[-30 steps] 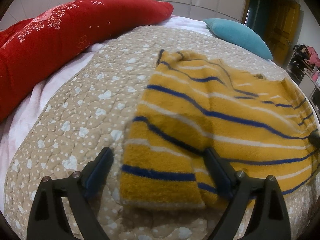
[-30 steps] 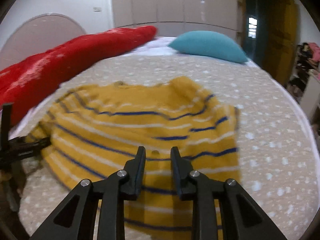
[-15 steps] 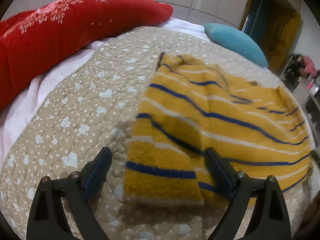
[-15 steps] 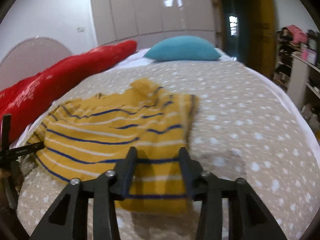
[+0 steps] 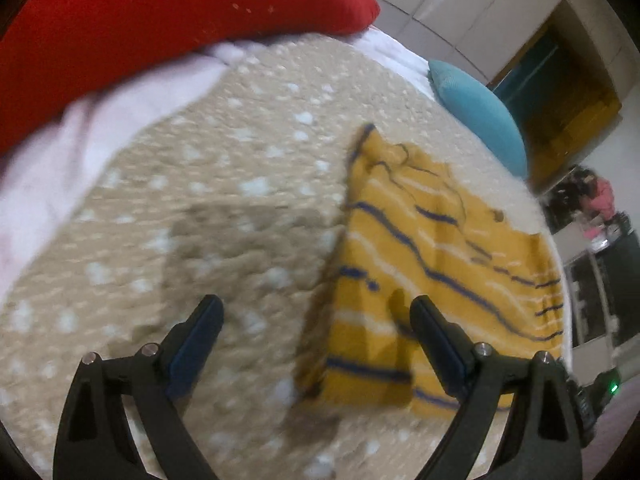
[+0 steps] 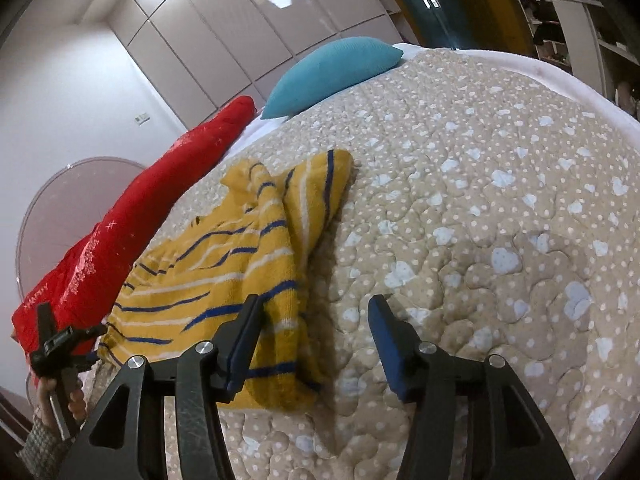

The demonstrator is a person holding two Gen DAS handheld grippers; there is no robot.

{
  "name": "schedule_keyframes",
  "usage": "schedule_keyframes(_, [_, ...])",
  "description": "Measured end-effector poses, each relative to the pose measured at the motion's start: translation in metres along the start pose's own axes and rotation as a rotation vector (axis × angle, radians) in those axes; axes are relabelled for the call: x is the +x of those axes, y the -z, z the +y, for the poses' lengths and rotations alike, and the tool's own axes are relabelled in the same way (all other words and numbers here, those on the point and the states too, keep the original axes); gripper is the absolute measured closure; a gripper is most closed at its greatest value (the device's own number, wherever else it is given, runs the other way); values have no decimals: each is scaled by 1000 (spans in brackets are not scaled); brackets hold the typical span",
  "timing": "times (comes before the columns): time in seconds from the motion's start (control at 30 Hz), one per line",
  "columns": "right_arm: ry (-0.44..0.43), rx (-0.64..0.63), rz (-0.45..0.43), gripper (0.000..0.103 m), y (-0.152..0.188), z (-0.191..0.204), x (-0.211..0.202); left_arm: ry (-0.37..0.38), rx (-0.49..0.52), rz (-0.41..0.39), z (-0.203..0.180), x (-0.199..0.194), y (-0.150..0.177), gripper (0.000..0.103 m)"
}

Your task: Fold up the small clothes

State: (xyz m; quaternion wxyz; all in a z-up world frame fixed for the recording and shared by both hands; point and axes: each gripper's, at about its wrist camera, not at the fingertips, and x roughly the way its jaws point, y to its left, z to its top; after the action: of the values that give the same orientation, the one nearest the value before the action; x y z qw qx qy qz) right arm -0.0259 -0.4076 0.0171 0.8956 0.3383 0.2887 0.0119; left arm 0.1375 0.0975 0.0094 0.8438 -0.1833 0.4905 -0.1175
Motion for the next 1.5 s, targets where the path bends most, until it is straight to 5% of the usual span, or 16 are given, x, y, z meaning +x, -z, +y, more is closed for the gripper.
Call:
schedule_keyframes(0.13, [-3, 1, 6, 43, 0, -2, 4, 85, -31, 24, -12, 20, -5, 1])
schedule_keyframes(0.27, [-1, 0, 15, 42, 1, -1, 9, 45, 8, 45, -34, 31, -6, 6])
schedule_keyframes(0.33, [-2, 0, 16, 42, 1, -1, 10, 37, 30, 83, -43, 33, -7, 79])
schedule_keyframes(0.6, [10, 27, -42, 42, 0, -4, 1, 106, 42, 59, -100, -4, -20, 85])
schedule_keyframes(0.8, [-11, 132, -136, 42, 0, -26, -23, 185, 253, 78, -221, -3, 1, 86])
schedule_keyframes(0.97, [-27, 193, -151, 42, -3, -47, -33, 246, 399, 171, -311, 37, 43, 87])
schedule_keyframes(1.03, [-29, 208, -152, 42, -5, -54, -35, 250, 442, 223, -333, 57, 63, 97])
schedule_keyframes(1.1, [-52, 230, -132, 42, -6, -61, -33, 248, 468, 295, -348, 78, 84, 97])
schedule_keyframes(1.17, [-80, 255, -103, 42, -7, -68, -29, 216, 499, 282, -353, 82, 99, 92])
schedule_keyframes(1.27, [-102, 252, -96, 42, -8, -72, -30, 248, 559, 271, -357, 61, 116, 63])
schedule_keyframes(1.4, [-124, 200, -100, 42, -11, -61, -31, 240, 626, 132, -338, 3, 124, 30])
schedule_keyframes(1.5, [-113, 95, -125, 42, -12, -38, -38, 129, 644, 21, -309, -28, 127, 26])
